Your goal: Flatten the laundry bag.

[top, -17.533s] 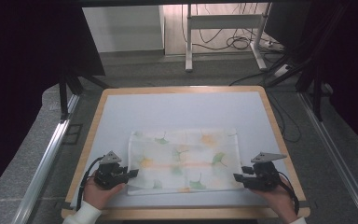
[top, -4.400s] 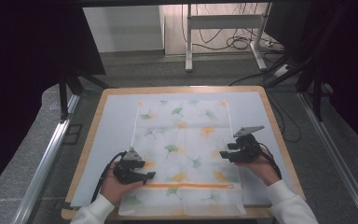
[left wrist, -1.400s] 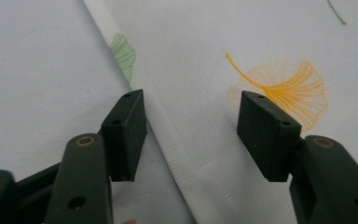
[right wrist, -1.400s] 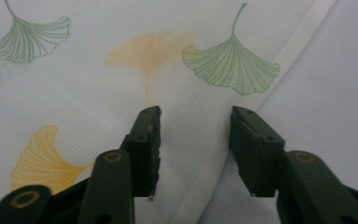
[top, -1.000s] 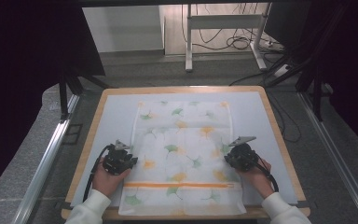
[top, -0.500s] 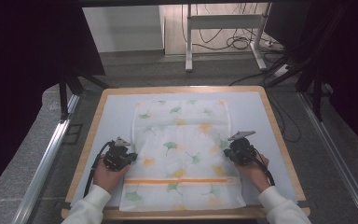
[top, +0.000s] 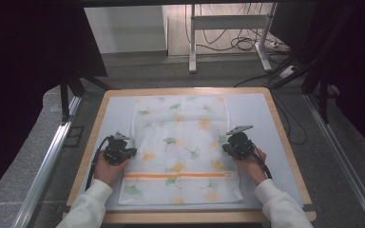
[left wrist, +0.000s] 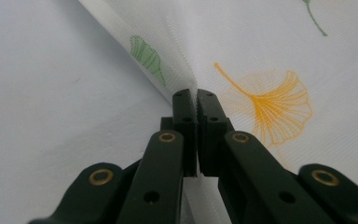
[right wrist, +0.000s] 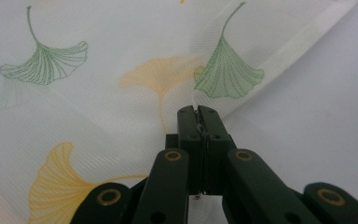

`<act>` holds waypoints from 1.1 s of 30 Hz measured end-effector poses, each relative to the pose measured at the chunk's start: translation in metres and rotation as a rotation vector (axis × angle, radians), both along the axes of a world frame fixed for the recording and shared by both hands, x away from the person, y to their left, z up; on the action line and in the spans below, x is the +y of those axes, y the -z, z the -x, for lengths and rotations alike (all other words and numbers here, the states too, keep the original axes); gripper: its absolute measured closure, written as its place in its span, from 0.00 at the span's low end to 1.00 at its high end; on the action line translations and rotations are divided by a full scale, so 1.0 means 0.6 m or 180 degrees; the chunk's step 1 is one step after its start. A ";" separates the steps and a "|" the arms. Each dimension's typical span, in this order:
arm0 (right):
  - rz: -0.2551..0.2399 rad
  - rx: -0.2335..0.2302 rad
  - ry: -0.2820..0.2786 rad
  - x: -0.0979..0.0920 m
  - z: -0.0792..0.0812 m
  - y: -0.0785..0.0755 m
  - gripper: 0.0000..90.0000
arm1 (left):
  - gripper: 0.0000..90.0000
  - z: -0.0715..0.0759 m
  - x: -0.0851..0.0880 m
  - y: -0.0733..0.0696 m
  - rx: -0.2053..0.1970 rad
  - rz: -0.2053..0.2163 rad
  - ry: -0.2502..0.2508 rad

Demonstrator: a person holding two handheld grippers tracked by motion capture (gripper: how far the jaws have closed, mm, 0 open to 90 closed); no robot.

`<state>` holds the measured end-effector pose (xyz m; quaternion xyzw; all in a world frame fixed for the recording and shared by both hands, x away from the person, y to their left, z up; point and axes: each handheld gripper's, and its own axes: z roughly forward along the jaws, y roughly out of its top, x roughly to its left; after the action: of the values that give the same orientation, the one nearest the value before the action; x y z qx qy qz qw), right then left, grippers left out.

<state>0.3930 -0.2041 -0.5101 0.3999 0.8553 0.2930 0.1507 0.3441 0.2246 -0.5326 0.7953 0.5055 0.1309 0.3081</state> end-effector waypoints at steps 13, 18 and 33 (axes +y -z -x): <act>-0.0234 -0.0092 -0.0081 -0.039 0.049 -0.033 0.53 | 0.56 0.036 -0.010 -0.030 -0.0371 0.0055 -0.0076; -0.0332 -0.0091 -0.0132 -0.066 0.086 -0.044 0.51 | 0.46 0.057 -0.018 -0.045 -0.0465 0.0141 0.0102; -0.0474 -0.0047 -0.0309 -0.092 0.136 -0.045 0.56 | 0.38 0.085 -0.064 -0.061 -0.0555 0.0338 0.0349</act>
<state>0.3117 -0.2591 -0.4831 0.3659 0.8484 0.3658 0.1124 0.2932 0.1864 -0.4960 0.7899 0.4388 0.1556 0.3992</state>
